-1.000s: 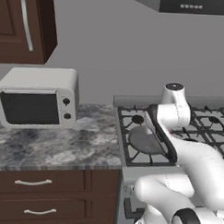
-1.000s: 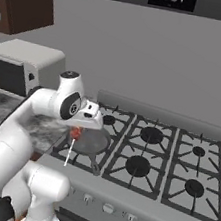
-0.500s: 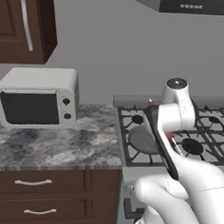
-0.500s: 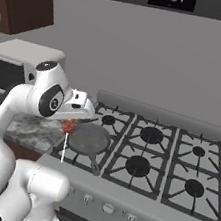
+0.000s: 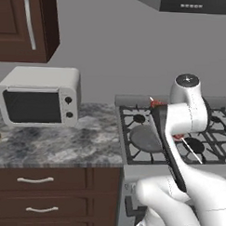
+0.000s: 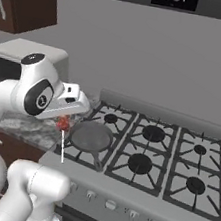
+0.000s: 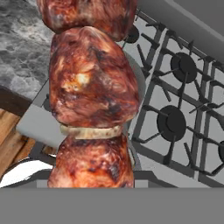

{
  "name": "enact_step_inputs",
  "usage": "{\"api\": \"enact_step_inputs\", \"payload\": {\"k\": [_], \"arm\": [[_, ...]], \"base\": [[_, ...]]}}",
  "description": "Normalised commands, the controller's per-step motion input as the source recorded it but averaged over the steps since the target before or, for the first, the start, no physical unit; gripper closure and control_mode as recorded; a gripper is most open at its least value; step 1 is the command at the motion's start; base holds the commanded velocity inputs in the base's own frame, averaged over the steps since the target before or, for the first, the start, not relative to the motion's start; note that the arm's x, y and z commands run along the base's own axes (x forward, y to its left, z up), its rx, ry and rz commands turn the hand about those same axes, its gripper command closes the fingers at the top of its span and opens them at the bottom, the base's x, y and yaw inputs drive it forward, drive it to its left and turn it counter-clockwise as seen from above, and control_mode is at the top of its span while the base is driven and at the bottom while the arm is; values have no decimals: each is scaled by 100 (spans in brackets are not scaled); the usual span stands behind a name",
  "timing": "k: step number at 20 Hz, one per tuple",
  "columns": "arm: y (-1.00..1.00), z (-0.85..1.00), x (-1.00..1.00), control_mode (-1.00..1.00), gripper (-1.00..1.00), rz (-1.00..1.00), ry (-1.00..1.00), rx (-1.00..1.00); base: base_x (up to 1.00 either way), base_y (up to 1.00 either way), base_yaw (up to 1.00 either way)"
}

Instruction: Place the cold items (squash and kiwi) from the fridge in one tupperware on the dining counter. Place the warm items (kebab skewer and hot dog) in the stove area in another tupperware.

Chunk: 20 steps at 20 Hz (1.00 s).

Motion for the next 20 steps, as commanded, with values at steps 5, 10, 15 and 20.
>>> {"api": "enact_step_inputs", "payload": {"k": [5, 10, 15, 20], "arm": [[0, 0, 0, 100, 100, 0, 0, 0], [0, 0, 0, 100, 100, 0, 0, 0], [0, 0, 0, 100, 100, 0, 0, 0], [0, 0, 0, 100, 100, 0, 0, 0]], "base": [[-62, 13, 13], [-75, 55, 17], [-73, 81, 44], [-57, 61, 60]]}}
